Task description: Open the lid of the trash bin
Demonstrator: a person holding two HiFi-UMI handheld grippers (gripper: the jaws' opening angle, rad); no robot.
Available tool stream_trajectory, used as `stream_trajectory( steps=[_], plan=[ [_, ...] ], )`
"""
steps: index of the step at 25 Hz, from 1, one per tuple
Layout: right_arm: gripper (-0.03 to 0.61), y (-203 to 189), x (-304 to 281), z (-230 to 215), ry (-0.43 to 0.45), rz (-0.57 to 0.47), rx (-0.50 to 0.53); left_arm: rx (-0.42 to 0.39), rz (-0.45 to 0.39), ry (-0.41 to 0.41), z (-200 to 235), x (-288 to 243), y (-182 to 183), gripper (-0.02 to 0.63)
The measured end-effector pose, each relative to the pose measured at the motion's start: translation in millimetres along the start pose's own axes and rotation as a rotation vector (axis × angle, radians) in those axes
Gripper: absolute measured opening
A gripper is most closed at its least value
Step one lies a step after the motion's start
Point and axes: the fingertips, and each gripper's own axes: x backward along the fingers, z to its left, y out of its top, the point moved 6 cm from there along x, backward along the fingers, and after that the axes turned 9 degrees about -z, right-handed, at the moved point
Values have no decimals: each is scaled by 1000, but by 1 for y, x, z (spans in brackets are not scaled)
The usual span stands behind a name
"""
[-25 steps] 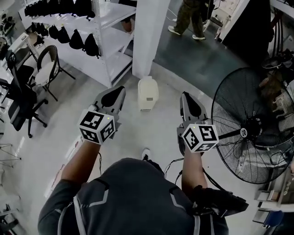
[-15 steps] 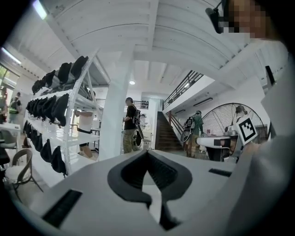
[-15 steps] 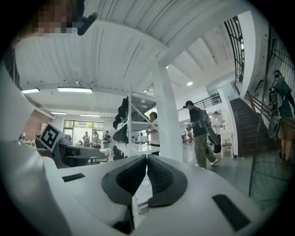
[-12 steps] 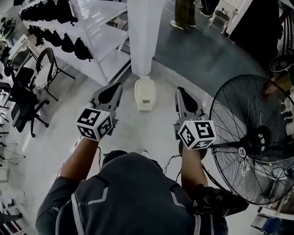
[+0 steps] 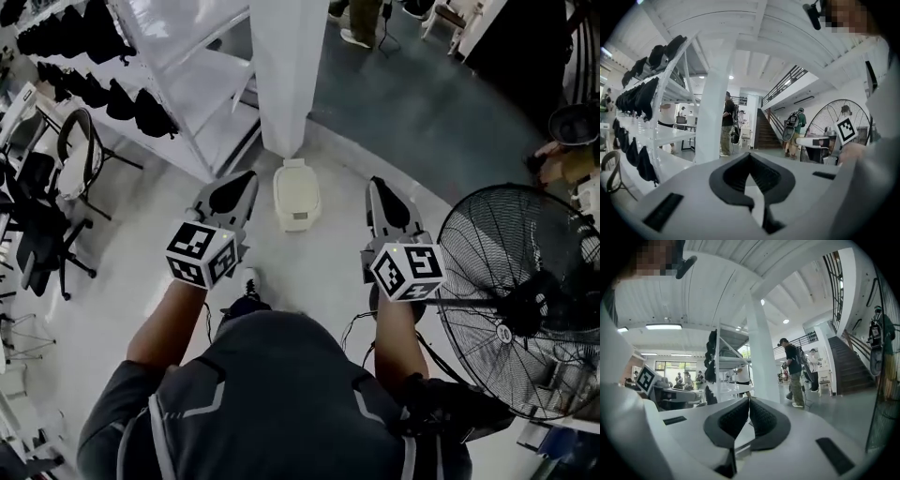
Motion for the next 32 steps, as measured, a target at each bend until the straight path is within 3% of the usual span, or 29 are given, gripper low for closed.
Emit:
stream_trajectory(
  steps=[10,19,23,26,32],
  plan=[
    [26,-31,-99,2,-121,69,20,80,29,-133,105,-68,-13,8],
    [28,-60,-146,-6,-131,141,61,157,43,-201,143,-108,-37,8],
    [28,-88,-160,-23,-109,192,51,199,94,-184,147,-126,-62,8],
    [28,-114,-171,-44,-100,220,38,188,138,-161,148,-143,-87,8],
    [26,-168,-193,-72,-49,286,0,159,238,-49,157,-162,-139,8]
  ],
)
